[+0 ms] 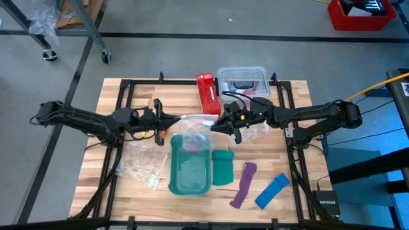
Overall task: Roll bandage
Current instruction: Open the transparent zip bag
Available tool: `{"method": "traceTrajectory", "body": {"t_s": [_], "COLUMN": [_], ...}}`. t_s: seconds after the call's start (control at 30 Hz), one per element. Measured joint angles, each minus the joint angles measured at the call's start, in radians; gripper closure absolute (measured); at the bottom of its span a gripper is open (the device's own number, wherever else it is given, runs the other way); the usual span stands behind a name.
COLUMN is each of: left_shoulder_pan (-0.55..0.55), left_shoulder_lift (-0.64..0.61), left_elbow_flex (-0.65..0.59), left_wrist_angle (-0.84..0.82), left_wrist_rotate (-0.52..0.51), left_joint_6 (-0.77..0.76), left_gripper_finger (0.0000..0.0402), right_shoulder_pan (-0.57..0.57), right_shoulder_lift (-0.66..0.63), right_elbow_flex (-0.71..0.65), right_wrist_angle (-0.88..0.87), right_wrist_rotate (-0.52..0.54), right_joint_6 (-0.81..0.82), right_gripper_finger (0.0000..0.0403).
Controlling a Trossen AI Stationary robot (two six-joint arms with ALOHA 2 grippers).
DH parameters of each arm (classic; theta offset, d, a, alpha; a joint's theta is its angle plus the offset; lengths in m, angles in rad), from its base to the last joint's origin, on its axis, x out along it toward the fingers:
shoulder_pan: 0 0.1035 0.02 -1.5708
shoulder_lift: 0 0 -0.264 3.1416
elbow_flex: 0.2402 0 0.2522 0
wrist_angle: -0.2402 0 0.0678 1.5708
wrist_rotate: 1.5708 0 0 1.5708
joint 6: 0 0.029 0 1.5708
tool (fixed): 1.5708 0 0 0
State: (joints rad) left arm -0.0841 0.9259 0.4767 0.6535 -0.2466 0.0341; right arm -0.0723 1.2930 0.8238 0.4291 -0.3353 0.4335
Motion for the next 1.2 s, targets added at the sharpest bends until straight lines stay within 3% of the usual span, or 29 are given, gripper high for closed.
{"method": "traceTrajectory", "body": {"t_s": [0.3, 0.53, 0.73, 0.83, 1.2], "left_shoulder_pan": [0.000, 0.000, -0.001, -0.001, 0.001], "left_shoulder_lift": [-0.016, 0.007, 0.005, 0.010, 0.159], "left_elbow_flex": [0.336, 0.581, 0.760, 0.805, 0.817], "left_wrist_angle": [-0.618, -0.955, -1.116, -1.187, -1.257], "left_wrist_rotate": [0.000, 0.000, 0.000, 0.020, 0.116], "left_joint_6": [0.018, 0.019, 0.016, -0.002, -0.072], "left_gripper_finger": [0.0401, 0.0401, 0.0402, 0.0402, 0.0401], "right_shoulder_pan": [0.000, -0.031, -0.089, -0.113, -0.117], "right_shoulder_lift": [0.000, -0.012, -0.017, -0.017, -0.015], "right_elbow_flex": [0.052, 0.153, 0.201, 0.201, 0.203], "right_wrist_angle": [0.065, -0.091, -0.435, -0.512, -0.331], "right_wrist_rotate": [-0.195, -0.180, -0.021, 0.011, -0.053], "right_joint_6": [-0.123, -0.212, -0.285, -0.285, -0.279], "right_gripper_finger": [0.0266, 0.0264, 0.0264, 0.0265, 0.0265]}}
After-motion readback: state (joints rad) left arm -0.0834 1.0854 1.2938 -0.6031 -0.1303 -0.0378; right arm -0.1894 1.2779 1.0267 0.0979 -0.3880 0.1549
